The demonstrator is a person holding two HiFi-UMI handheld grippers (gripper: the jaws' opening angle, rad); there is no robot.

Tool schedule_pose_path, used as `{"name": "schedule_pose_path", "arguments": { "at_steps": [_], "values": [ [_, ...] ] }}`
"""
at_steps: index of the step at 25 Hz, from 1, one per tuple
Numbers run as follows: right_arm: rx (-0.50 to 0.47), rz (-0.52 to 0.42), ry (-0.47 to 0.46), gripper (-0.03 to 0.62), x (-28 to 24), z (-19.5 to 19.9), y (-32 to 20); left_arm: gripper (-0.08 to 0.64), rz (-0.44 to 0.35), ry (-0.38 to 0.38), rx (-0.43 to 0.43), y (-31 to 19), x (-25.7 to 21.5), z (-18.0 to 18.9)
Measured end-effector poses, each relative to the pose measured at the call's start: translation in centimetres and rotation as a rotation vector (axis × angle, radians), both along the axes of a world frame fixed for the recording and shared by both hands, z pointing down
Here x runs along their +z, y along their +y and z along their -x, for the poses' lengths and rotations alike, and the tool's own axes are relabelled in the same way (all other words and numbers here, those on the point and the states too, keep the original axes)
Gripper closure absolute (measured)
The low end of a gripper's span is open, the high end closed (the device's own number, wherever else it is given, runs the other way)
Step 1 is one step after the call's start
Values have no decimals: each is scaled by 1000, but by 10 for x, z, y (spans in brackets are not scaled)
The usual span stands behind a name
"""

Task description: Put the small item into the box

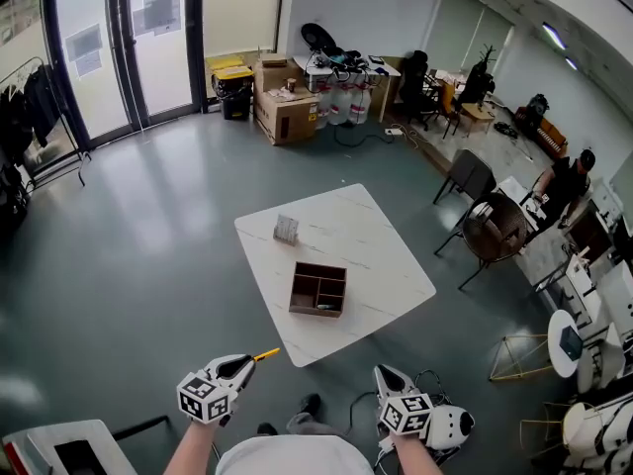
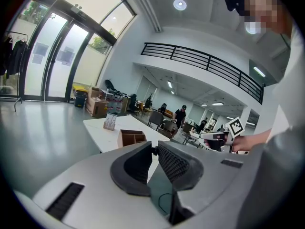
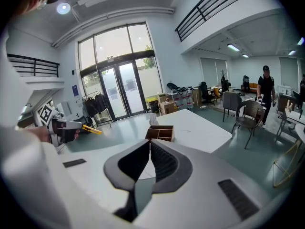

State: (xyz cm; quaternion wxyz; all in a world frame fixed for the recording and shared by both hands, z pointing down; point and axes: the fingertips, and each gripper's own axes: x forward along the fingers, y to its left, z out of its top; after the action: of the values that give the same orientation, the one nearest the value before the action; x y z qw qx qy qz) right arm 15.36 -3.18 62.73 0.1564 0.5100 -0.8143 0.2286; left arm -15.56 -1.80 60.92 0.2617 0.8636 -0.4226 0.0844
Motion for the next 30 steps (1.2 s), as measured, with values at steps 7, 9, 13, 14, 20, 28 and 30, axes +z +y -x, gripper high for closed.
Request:
{"name": "schedule_pose_path", "arguments": {
  "at_steps": [7, 9, 13, 14, 20, 28, 30],
  "values": [
    [-16, 13, -19, 563, 5, -15, -47, 509, 13, -24, -12, -41, 2, -23],
    [-18, 18, -28, 563, 6, -21, -61, 509, 15, -30, -24, -53, 4, -30],
    [-36, 21, -37, 563, 14, -29, -79, 509, 7, -65, -23, -68, 10, -48],
    [-40, 22, -36, 563, 17, -31, -83, 509, 6, -75, -23, -70, 12, -52],
    [-49, 39, -40, 563, 26, -48, -97, 509, 30, -93, -35, -83, 25, -73],
    [3, 66, -62, 563, 37, -60, -99, 509, 41, -128, 35, -103, 28, -90],
    [12, 76, -64, 563, 42, -59, -100, 509, 43, -136, 55, -111, 29, -93]
  ]
}}
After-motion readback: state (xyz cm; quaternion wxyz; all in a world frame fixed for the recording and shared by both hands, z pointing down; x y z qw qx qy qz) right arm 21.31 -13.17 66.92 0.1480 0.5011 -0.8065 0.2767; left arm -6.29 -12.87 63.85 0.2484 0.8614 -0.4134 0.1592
